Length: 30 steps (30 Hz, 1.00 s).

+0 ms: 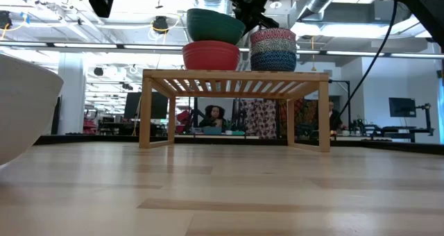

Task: Place and stack bowls onto a shelf
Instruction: Stack the big dark blue bowl on top of the other big orange bowl on the shelf

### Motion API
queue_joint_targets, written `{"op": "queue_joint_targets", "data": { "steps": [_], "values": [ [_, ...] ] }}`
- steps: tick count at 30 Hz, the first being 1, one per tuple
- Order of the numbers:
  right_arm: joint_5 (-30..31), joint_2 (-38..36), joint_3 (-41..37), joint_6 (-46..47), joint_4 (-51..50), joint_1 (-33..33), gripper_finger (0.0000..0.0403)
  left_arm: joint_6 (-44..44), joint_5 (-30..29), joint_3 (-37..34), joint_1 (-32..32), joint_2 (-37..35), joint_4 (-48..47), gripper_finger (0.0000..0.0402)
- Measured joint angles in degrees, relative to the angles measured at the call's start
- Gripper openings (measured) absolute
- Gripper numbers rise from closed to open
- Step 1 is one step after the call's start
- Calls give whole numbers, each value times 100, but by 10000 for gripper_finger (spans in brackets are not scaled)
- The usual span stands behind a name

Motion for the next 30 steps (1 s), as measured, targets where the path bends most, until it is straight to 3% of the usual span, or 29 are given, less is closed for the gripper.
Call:
{"op": "queue_joint_targets", "data": {
  "steps": [8, 18, 22, 30],
  "values": [
    [-2, 0, -1, 145, 55, 7, 67, -17, 0, 0, 0, 0, 0, 0],
    [-118, 0, -2, 149, 635, 13, 73, -89, 3, 0, 0, 0, 0, 0],
    [-390, 0, -2, 165, 546, -28, 74, -90, 3, 0, 0, 0, 0, 0],
    [-334, -4, -76, 163, 437, -57, 83, -88, 3, 0, 0, 0, 1, 0]
  ]
}}
